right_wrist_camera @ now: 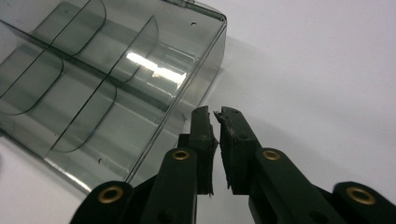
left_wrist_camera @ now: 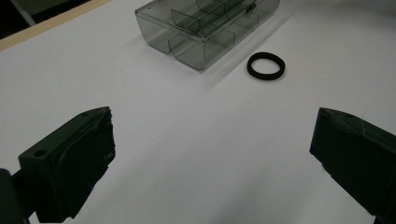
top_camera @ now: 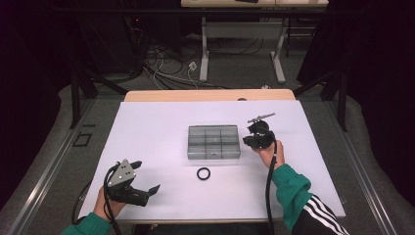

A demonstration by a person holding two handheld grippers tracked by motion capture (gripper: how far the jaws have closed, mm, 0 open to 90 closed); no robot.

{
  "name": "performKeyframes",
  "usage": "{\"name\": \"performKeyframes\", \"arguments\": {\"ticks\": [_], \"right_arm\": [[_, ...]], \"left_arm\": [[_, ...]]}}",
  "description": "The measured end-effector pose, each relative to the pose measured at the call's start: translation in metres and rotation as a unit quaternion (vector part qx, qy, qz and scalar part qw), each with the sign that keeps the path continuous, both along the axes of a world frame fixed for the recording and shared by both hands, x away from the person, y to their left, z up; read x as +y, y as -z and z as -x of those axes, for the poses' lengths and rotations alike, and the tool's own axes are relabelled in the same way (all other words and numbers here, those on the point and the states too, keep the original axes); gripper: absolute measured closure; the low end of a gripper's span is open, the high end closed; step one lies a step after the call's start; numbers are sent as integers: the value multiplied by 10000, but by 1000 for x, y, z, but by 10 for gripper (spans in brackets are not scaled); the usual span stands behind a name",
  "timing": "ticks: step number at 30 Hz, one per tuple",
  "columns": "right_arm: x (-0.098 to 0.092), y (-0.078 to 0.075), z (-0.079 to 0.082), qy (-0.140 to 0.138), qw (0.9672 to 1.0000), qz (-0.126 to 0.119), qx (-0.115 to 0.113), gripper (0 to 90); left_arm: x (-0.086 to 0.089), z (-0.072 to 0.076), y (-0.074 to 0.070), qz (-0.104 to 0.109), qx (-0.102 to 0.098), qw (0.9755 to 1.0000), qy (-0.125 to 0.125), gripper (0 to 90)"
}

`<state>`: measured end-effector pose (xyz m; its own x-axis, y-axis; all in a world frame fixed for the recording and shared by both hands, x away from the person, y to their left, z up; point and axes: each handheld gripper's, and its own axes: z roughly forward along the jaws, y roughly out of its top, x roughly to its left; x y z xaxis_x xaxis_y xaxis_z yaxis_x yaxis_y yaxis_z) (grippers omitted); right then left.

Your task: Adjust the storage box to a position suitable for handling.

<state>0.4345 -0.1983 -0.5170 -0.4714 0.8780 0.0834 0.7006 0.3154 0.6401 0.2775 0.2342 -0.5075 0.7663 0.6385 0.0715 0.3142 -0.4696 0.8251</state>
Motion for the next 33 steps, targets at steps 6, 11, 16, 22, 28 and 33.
{"name": "performKeyframes", "arguments": {"ticks": [6,11,16,22,28,33], "right_arm": [[-4,-3,8,-104,9998,-146,-66,753],[-14,-10,17,-311,9995,3,114,665],[-21,-11,29,-386,9988,-267,-131,542],[-22,-11,46,-548,9978,-362,-80,386],[-16,-10,56,-764,9965,-350,-35,258],[-12,-9,64,-964,9944,-430,31,162]], "left_arm": [[0,0,0,-1,18,10000,-19,0],[0,0,0,6,15,10000,-22,0],[0,0,0,24,-18,10000,-25,0],[0,1,0,26,-8,10000,-36,0],[1,1,0,15,-15,10000,-39,0],[1,1,0,25,-15,10000,-29,0]]}}
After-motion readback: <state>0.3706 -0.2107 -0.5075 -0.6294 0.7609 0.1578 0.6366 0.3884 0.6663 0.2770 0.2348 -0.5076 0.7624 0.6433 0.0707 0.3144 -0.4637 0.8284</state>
